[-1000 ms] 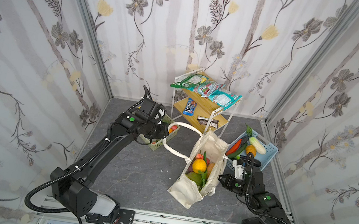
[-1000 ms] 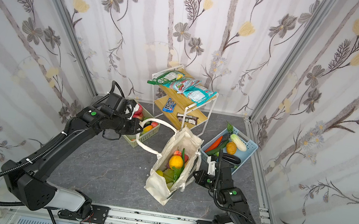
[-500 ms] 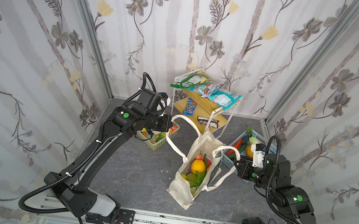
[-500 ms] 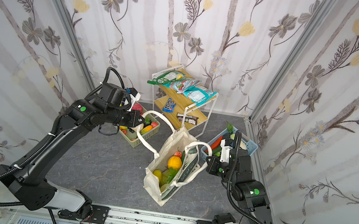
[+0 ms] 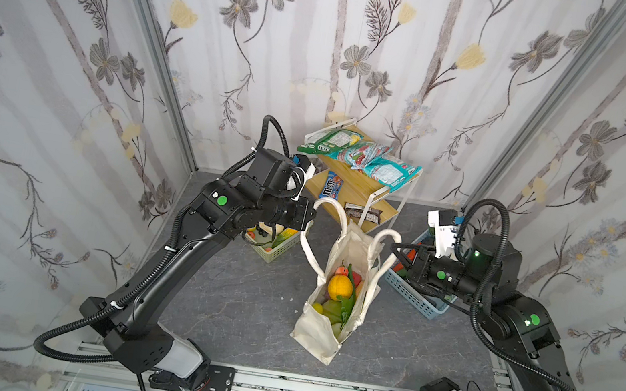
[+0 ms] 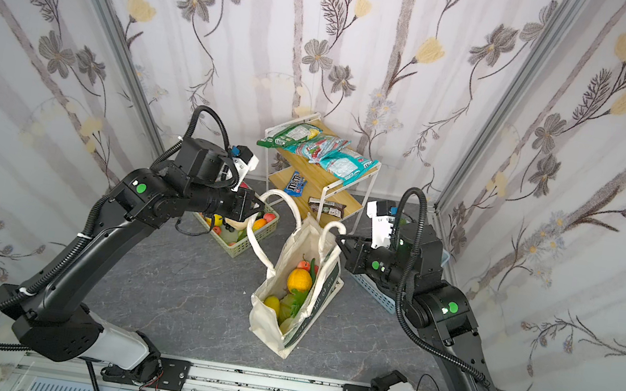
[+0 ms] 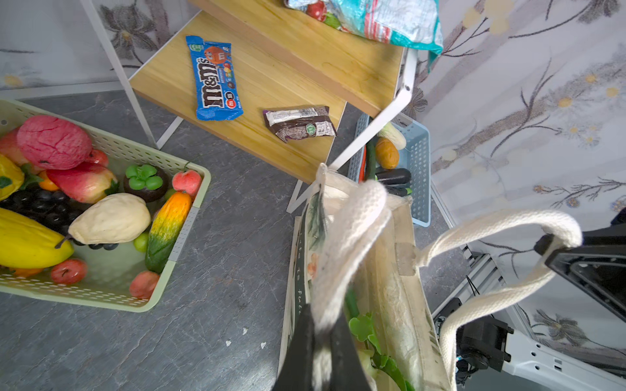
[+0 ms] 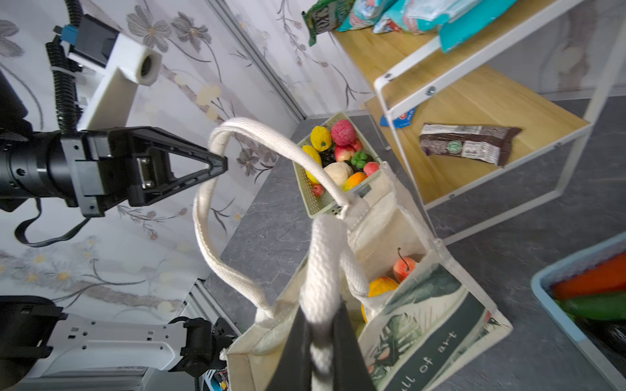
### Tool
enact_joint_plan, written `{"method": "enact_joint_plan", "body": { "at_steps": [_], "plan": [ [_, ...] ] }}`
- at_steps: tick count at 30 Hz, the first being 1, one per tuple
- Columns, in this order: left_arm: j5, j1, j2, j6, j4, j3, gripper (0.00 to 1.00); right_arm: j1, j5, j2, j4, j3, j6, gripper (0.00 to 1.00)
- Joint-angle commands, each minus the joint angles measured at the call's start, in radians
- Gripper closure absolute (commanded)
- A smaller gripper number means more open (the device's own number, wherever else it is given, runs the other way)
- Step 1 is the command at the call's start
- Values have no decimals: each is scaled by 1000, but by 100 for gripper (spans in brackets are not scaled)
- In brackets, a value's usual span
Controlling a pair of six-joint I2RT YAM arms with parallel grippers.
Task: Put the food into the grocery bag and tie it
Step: 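Raise both handles with both grippers and bring them together above the bag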
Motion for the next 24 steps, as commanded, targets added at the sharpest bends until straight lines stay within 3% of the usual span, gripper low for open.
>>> {"method": "enact_joint_plan", "body": {
  "at_steps": [1,8,17,24],
  "plan": [
    [22,-27,17,15,18,26,100,60,0,47,140,19,21,93],
    [48,-107,58,17,53,73,100,155,18,108,287,-23,93,91],
    [60,-176,70,17,92,81,100,176,39,153,391,-91,121,89],
    [65,-193,74,4,107,64,90,176,83,131,532,-187,116,89]
  ]
}}
